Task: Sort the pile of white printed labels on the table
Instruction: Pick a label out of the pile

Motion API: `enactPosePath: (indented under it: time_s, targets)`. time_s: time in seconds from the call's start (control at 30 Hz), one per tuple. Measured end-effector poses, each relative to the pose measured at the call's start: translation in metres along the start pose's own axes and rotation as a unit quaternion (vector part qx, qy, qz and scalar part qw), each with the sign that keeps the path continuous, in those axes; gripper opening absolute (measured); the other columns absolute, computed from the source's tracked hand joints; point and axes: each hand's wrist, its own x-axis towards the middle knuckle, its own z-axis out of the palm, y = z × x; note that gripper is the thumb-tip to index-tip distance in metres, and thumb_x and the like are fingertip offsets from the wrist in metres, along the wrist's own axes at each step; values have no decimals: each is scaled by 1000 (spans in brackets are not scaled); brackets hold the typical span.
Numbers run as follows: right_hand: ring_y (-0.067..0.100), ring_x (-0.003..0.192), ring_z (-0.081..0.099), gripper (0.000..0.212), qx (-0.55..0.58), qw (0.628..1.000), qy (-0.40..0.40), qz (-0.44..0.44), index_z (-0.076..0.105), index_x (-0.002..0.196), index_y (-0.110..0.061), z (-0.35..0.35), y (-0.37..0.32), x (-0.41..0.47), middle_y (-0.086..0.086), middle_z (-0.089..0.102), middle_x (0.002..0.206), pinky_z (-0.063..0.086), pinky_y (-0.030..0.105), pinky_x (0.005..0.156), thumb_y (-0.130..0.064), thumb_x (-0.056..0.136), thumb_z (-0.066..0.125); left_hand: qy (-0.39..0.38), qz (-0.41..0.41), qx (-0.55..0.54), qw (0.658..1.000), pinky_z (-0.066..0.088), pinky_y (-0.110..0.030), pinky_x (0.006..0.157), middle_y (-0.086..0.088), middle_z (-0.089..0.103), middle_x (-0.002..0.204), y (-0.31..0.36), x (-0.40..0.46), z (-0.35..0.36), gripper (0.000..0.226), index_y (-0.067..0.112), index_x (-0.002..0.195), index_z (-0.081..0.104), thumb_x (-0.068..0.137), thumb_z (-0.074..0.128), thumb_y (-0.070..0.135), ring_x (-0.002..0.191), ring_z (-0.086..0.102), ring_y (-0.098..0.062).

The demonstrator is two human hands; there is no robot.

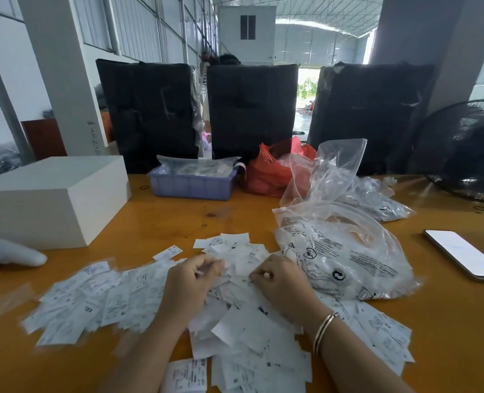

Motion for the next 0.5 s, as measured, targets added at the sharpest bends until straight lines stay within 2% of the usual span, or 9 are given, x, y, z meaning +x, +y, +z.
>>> enactPosePath:
  time_s: [0.07, 0.1, 0.17, 0.23, 0.3, 0.4, 0.5]
  targets:
    - [12, 104, 48, 24, -36, 999, -17, -12, 70, 104, -27, -1, 1, -1, -10, 59, 107, 44, 33, 92, -34, 93, 50, 2, 3, 3, 1000, 42, -17, 46, 14, 71, 75, -1, -1, 1, 11, 32, 82, 68, 90, 61, 31, 50, 56, -1]
    - [12, 108, 46, 26, -55, 998, -17, -23, 67, 109, -30, -1, 0, -2, -11, 58, 112, 38, 32, 96, -35, 94, 47, 2, 4, 5, 1000, 42, -15, 46, 14, 71, 76, -1, -2, 2, 11, 31, 84, 69, 90, 61, 31, 52, 57, 0]
    - [11, 113, 44, 31, -76, 996, -16, -34, 61, 119, -32, 1, -2, -4, -14, 56, 119, 28, 32, 97, -39, 94, 44, 2, 11, 18, 1000, 42, -10, 48, 13, 71, 80, -2, -3, 4, 10, 26, 92, 70, 90, 61, 29, 57, 58, 5]
    - [11, 112, 44, 35, -93, 995, -13, -46, 58, 123, -32, 2, -4, -6, -14, 55, 119, 26, 32, 96, -42, 95, 41, 6, 11, 28, 1000, 43, -7, 49, 13, 70, 84, -3, -3, 4, 10, 26, 98, 68, 91, 61, 24, 59, 57, 7]
    - [12, 109, 46, 34, -103, 993, 2, -62, 60, 121, -32, 3, -6, -7, -13, 57, 115, 28, 32, 94, -43, 97, 39, 11, 6, 27, 1000, 45, -7, 51, 16, 67, 86, -3, -2, 4, 15, 28, 101, 64, 93, 60, 17, 66, 60, 9]
    - [12, 102, 49, 34, -145, 984, 38, -96, 65, 112, -30, 5, -11, -6, -11, 60, 105, 29, 30, 87, -41, 99, 35, 19, 7, 26, 999, 48, -7, 64, 19, 66, 87, -2, -2, 4, 24, 28, 105, 63, 93, 57, 9, 83, 62, 6]
    - [10, 95, 49, 33, -161, 978, 83, -100, 66, 99, -28, 7, -13, -5, -12, 61, 98, 29, 29, 84, -37, 99, 35, 29, 17, 29, 999, 47, -4, 66, 22, 64, 86, -1, -2, 5, 24, 27, 104, 64, 92, 58, 7, 83, 60, 9]
